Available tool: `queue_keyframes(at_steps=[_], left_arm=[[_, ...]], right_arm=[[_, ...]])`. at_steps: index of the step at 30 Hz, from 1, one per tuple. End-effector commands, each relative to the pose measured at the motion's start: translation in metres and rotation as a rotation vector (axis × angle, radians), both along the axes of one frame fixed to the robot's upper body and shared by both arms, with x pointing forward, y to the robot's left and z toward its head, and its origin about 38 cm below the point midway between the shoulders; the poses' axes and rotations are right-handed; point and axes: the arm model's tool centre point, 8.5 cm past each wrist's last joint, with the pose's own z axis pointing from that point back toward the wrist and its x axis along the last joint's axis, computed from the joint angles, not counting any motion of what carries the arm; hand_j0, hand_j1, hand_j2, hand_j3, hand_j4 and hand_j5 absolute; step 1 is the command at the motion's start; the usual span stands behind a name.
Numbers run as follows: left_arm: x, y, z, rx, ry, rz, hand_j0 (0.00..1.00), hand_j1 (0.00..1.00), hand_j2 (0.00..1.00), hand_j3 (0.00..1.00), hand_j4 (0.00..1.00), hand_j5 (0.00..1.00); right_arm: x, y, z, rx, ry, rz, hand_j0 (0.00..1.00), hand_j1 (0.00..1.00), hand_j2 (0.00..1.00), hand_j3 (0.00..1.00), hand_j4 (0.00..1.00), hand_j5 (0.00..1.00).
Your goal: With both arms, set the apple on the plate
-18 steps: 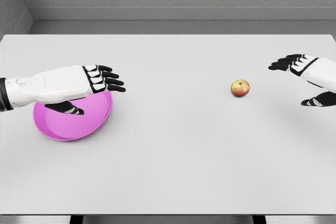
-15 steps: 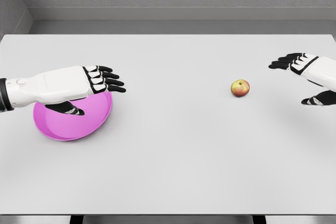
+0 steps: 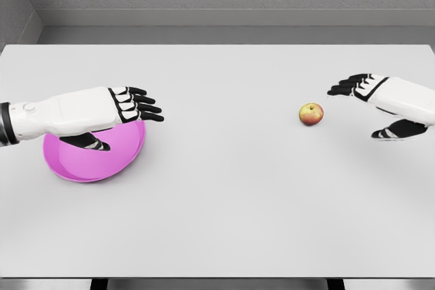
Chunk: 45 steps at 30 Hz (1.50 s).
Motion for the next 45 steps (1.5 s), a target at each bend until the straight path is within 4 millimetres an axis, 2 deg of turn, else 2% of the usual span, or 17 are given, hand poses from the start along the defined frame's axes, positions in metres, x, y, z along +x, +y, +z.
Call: queue_keyframes(at_steps=[1, 7, 9, 12, 15, 16, 19, 21, 23, 25, 28, 31, 37, 40, 45], left_arm=[[0.0, 0.0, 0.0, -0.002, 0.001, 0.002, 1.0, 1.0, 1.0, 1.0, 1.0, 1.0], [0.0, -0.008, -0.006, 0.012, 0.02, -0.02, 1.0, 1.0, 1.0, 1.0, 1.0, 1.0], [0.0, -0.009, -0.007, 0.017, 0.022, -0.022, 1.0, 1.0, 1.0, 1.0, 1.0, 1.0], [0.0, -0.009, -0.007, 0.019, 0.021, -0.022, 1.0, 1.0, 1.0, 1.0, 1.0, 1.0], [-0.001, -0.008, -0.009, 0.052, 0.034, -0.026, 1.0, 1.0, 1.0, 1.0, 1.0, 1.0], [0.0, -0.016, -0.011, 0.035, 0.035, -0.04, 1.0, 1.0, 1.0, 1.0, 1.0, 1.0], [0.001, -0.018, -0.011, 0.032, 0.034, -0.044, 1.0, 1.0, 1.0, 1.0, 1.0, 1.0], [0.0, -0.019, -0.011, 0.032, 0.033, -0.046, 1.0, 1.0, 1.0, 1.0, 1.0, 1.0], [0.001, -0.017, -0.009, 0.035, 0.03, -0.042, 1.0, 1.0, 1.0, 1.0, 1.0, 1.0], [0.001, -0.017, -0.009, 0.037, 0.029, -0.042, 1.0, 1.0, 1.0, 1.0, 1.0, 1.0], [0.001, -0.017, -0.008, 0.037, 0.028, -0.042, 1.0, 1.0, 1.0, 1.0, 1.0, 1.0], [0.001, -0.017, -0.009, 0.038, 0.03, -0.043, 1.0, 1.0, 1.0, 1.0, 1.0, 1.0], [0.001, -0.018, -0.009, 0.038, 0.029, -0.046, 1.0, 1.0, 1.0, 1.0, 1.0, 1.0], [0.003, -0.027, -0.006, 0.057, 0.025, -0.077, 1.0, 1.0, 1.0, 1.0, 1.0, 1.0], [0.004, -0.029, -0.005, 0.058, 0.023, -0.083, 1.0, 1.0, 1.0, 1.0, 1.0, 1.0]], right_arm=[[0.002, 0.006, -0.017, 0.014, 0.051, 0.009, 0.99, 0.99, 0.99, 0.99, 0.99, 0.99], [0.008, 0.017, -0.025, 0.034, 0.064, 0.028, 1.0, 1.0, 1.0, 1.0, 1.0, 1.0], [0.01, 0.02, -0.018, 0.033, 0.044, 0.035, 1.0, 1.0, 1.0, 1.0, 1.0, 1.0], [0.008, 0.029, -0.029, 0.033, 0.068, 0.058, 1.0, 1.0, 1.0, 1.0, 1.0, 1.0], [0.008, 0.029, -0.03, 0.022, 0.083, 0.063, 1.0, 1.0, 1.0, 1.0, 1.0, 1.0], [0.009, 0.028, -0.03, 0.024, 0.084, 0.061, 1.0, 1.0, 1.0, 1.0, 1.0, 1.0], [0.011, 0.032, -0.035, 0.04, 0.094, 0.064, 1.0, 1.0, 1.0, 1.0, 1.0, 1.0], [0.017, 0.027, -0.042, 0.075, 0.12, 0.038, 1.0, 1.0, 1.0, 1.0, 1.0, 1.0], [0.024, 0.027, -0.038, 0.219, 0.158, 0.042, 1.0, 1.0, 1.0, 1.0, 1.0, 1.0], [0.028, 0.026, -0.036, 0.241, 0.159, 0.037, 1.0, 1.0, 1.0, 1.0, 1.0, 1.0], [0.046, 0.027, -0.055, 0.244, 0.216, 0.006, 1.0, 1.0, 1.0, 1.0, 1.0, 1.0], [0.057, 0.03, -0.062, 0.254, 0.222, -0.013, 1.0, 1.0, 1.0, 1.0, 1.0, 1.0], [0.06, 0.026, -0.075, 0.228, 0.246, -0.04, 1.0, 1.0, 1.0, 1.0, 1.0, 1.0], [0.063, 0.021, -0.079, 0.209, 0.254, -0.062, 1.0, 1.0, 1.0, 1.0, 1.0, 1.0], [0.069, 0.031, -0.09, 0.184, 0.275, -0.055, 1.0, 1.0, 1.0, 1.0, 1.0, 1.0]])
